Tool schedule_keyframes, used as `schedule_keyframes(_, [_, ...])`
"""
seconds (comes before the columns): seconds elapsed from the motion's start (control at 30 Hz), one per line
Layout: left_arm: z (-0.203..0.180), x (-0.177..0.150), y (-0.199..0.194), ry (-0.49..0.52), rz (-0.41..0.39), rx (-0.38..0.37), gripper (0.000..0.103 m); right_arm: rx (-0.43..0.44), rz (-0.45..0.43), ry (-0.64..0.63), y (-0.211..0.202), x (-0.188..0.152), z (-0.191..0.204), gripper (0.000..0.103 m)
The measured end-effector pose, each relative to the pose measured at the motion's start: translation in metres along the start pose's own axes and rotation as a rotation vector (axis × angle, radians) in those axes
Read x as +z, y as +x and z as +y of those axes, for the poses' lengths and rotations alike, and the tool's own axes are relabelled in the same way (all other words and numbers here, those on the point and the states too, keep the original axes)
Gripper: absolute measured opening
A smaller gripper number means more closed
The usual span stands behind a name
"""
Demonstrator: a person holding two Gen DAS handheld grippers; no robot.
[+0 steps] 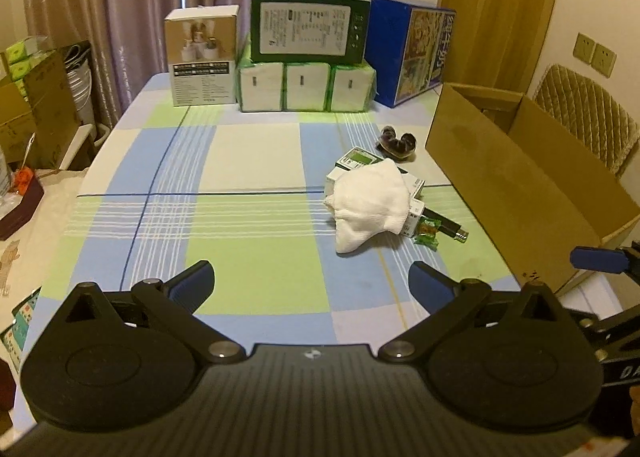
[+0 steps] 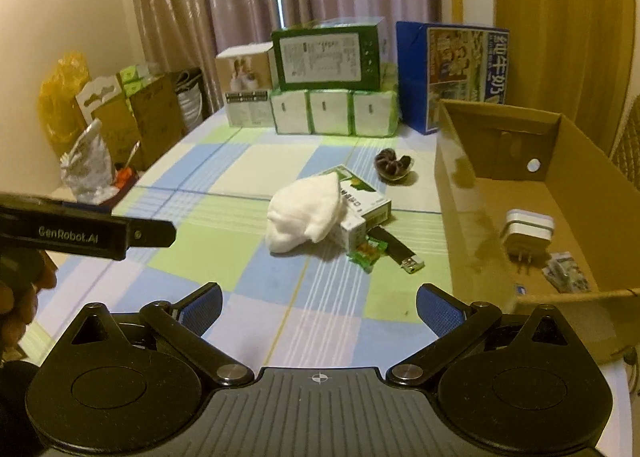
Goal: Organize objects
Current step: 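Return both tools toward the white towel and medicine box, then grasp the white towel with left tool while right tool grasps the green candy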
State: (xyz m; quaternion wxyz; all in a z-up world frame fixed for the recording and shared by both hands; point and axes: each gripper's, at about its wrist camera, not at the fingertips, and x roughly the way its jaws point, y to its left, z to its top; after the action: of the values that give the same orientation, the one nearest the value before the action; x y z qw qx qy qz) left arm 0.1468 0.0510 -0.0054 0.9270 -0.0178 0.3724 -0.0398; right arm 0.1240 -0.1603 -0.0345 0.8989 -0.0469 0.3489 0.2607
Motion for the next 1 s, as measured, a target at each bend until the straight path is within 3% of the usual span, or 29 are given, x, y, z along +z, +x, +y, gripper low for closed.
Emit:
schedule_keyframes(0.17, [0.001, 0.007, 0.033, 0.032, 0.018, -0.013, 0.101, -0.015, 0.018, -0.047, 0.032, -0.002, 0.001, 0.098])
schedule_keyframes(0.53, [-0.001, 0.023, 0.104, 0.134, 0.026, -0.123, 0.101, -0.020, 0.062, -0.101, 0.097, -0.003, -0.018, 0.074])
schedule_keyframes(0.73, [-0.011, 0.029, 0.140, 0.160, 0.020, -0.185, 0.094, -0.021, 0.077, -0.069, 0.114, -0.003, -0.028, 0.071])
schedule_keyframes(0.87, [-0.020, 0.032, 0.158, 0.171, 0.022, -0.228, 0.084, -0.021, 0.080, -0.045, 0.119, -0.001, -0.032, 0.070])
schedule_keyframes(1.0, [-0.022, 0.036, 0.171, 0.151, 0.052, -0.241, 0.049, -0.033, 0.069, -0.029, 0.124, 0.002, -0.035, 0.069])
